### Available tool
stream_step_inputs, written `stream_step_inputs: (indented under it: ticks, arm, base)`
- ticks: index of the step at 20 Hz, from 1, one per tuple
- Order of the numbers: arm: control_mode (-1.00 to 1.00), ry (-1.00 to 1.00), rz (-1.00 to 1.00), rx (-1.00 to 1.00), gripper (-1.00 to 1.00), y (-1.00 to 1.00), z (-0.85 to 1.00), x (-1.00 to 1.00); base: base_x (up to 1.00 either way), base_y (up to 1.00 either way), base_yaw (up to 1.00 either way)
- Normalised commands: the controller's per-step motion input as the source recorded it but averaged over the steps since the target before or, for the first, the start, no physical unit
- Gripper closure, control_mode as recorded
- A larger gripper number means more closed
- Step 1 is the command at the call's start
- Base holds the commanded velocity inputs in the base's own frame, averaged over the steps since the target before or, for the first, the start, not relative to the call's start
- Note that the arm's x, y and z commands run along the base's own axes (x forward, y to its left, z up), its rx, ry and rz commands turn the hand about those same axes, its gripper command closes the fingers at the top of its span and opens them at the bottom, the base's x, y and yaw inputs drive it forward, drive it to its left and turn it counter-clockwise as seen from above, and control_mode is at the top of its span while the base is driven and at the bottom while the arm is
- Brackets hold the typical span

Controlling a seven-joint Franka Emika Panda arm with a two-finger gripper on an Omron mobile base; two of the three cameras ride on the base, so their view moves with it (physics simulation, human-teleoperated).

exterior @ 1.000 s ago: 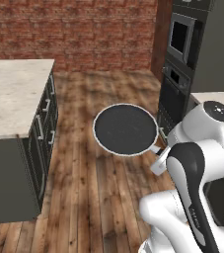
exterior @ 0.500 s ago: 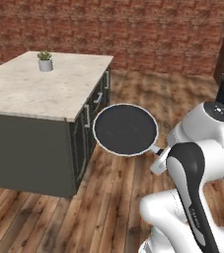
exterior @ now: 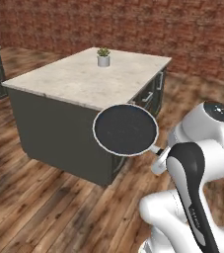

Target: Move the pot and pan from the stove into the sink.

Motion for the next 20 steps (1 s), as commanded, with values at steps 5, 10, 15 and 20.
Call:
stream_step_inputs:
  ticks: [5, 10, 15, 20]
  arm:
    - [1.0, 0.0, 0.0, 0.0, 1.0, 0.0, 0.0, 0.0]
    - [1.0, 0.0, 0.0, 0.0, 1.0, 0.0, 0.0, 0.0]
    - [1.0, 0.0, 0.0, 0.0, 1.0, 0.0, 0.0, 0.0]
    - [1.0, 0.0, 0.0, 0.0, 1.0, 0.0, 0.0, 0.0]
  base:
    - [0.0, 0.0, 0.5]
    - [0.0, 0.0, 0.5]
    - [0.0, 0.0, 0.5]
    - [-0.01, 0.0, 0.5]
